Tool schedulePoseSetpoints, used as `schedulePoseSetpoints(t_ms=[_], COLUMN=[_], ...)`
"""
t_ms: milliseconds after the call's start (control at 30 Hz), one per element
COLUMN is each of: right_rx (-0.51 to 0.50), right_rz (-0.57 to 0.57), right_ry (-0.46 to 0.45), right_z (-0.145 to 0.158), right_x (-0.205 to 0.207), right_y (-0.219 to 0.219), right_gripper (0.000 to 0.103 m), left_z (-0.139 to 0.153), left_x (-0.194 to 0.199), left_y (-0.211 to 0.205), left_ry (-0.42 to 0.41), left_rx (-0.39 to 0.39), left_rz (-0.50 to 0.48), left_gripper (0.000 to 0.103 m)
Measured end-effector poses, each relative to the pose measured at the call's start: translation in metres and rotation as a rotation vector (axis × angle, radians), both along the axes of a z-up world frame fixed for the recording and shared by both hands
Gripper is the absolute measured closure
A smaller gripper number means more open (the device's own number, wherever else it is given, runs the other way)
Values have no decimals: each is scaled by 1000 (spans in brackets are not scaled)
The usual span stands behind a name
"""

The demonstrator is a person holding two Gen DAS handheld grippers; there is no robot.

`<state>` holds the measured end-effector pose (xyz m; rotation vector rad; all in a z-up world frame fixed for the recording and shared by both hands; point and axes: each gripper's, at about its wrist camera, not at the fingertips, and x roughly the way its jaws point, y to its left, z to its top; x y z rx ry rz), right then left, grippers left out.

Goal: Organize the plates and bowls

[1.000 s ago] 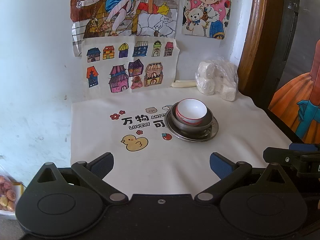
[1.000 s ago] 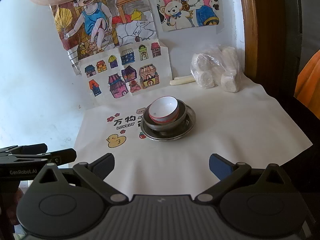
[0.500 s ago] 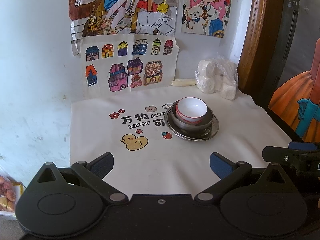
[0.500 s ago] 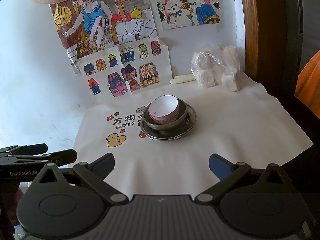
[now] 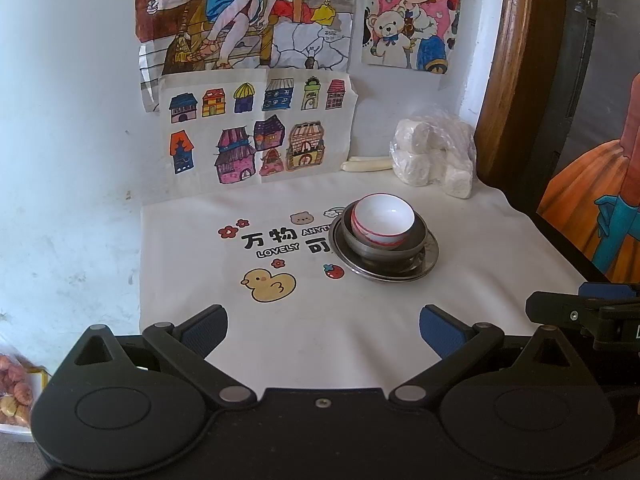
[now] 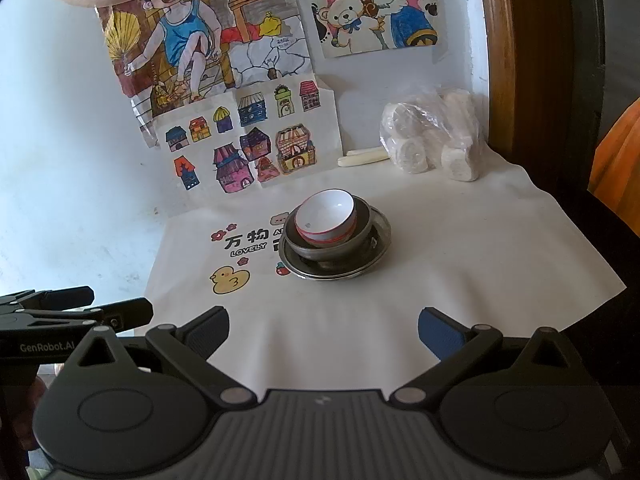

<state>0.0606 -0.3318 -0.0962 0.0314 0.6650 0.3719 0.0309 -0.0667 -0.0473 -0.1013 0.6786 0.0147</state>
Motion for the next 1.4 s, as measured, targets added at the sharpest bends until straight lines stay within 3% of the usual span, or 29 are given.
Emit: schedulePoseSetpoints(t_ms=[1400], right_rx=[-4], right_rz=[2], right_ry=[6], right_z=[3], right_x=[5], right_y=[-2], right_gripper=[0], left_z=[-3], left_x=[6], left_y=[-2], left_ry=[7], left_rx=[-26], left_rz=[-25], left_gripper=[1])
